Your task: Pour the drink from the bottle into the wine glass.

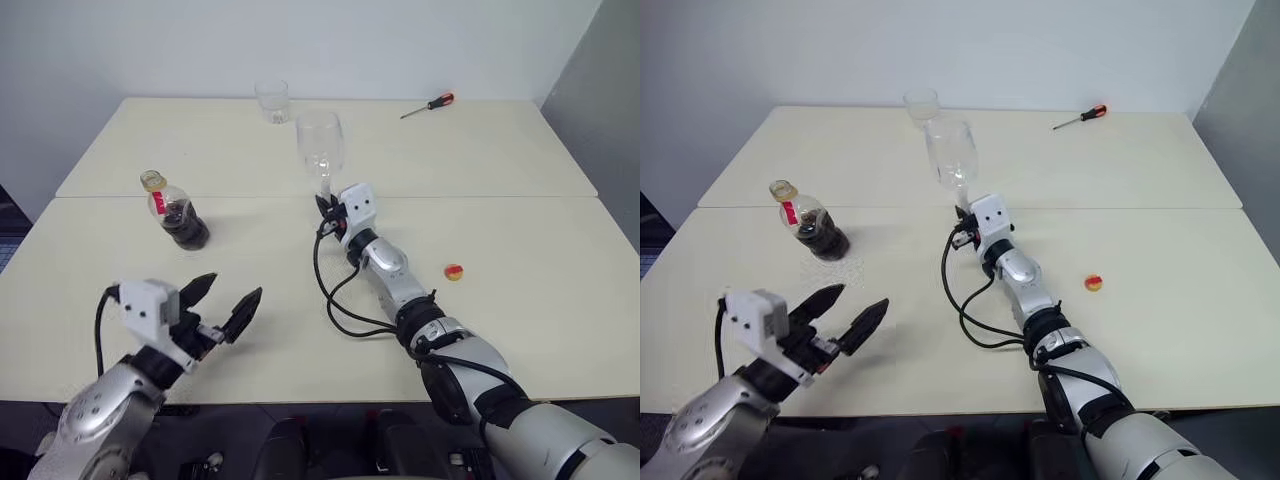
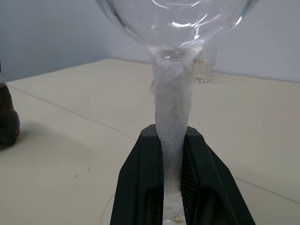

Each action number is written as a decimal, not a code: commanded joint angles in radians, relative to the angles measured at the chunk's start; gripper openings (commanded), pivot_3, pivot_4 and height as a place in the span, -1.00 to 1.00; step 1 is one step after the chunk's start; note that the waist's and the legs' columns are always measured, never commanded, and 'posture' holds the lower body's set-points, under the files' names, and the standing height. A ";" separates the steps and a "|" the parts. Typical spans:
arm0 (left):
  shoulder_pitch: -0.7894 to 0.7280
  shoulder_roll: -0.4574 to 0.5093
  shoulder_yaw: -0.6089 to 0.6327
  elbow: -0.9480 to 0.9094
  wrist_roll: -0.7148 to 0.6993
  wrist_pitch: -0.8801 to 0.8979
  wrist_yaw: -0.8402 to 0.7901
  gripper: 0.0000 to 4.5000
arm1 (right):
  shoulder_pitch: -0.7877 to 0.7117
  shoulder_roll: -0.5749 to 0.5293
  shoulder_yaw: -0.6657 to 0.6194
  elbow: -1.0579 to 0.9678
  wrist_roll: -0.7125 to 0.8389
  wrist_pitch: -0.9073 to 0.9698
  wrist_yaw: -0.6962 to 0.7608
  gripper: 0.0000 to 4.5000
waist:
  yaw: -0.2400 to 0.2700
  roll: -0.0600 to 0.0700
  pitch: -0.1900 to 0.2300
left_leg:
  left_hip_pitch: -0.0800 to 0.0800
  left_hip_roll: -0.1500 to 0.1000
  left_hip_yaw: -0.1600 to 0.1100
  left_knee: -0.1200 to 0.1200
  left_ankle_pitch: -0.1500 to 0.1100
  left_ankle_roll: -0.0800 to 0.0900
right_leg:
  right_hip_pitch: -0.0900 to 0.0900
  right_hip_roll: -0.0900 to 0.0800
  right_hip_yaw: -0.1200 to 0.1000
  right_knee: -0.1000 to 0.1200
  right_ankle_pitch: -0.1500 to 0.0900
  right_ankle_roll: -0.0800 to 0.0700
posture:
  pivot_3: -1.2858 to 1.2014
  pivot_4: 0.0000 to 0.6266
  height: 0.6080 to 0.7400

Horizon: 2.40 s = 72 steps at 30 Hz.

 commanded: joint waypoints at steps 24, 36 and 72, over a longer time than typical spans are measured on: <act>-0.037 -0.001 -0.039 0.038 0.019 -0.102 0.011 1.00 | 0.130 0.088 0.108 0.080 -0.072 0.117 0.023 0.10 | -0.003 -0.005 -0.005 | 0.005 0.000 0.001 -0.001 0.000 0.000 | 0.003 0.003 0.001 0.001 -0.001 -0.001 | 0.03 -0.52 1.00; -0.090 0.017 -0.045 0.055 0.014 -0.086 0.022 1.00 | 0.197 -0.003 0.110 -0.124 -0.052 0.182 0.117 1.00 | -0.003 -0.005 -0.006 | 0.005 0.000 0.000 -0.001 0.000 0.000 | 0.003 0.003 0.000 0.001 -0.001 -0.001 | 0.03 -0.52 1.00; -0.428 -0.002 -0.012 0.529 0.309 -0.252 0.225 1.00 | 0.865 -0.622 0.005 -1.791 0.505 0.946 0.460 1.00 | 0.023 -0.007 -0.005 | 0.001 -0.002 -0.002 0.000 0.000 0.000 | 0.003 0.005 -0.002 -0.004 -0.001 0.000 | 0.03 -0.52 1.00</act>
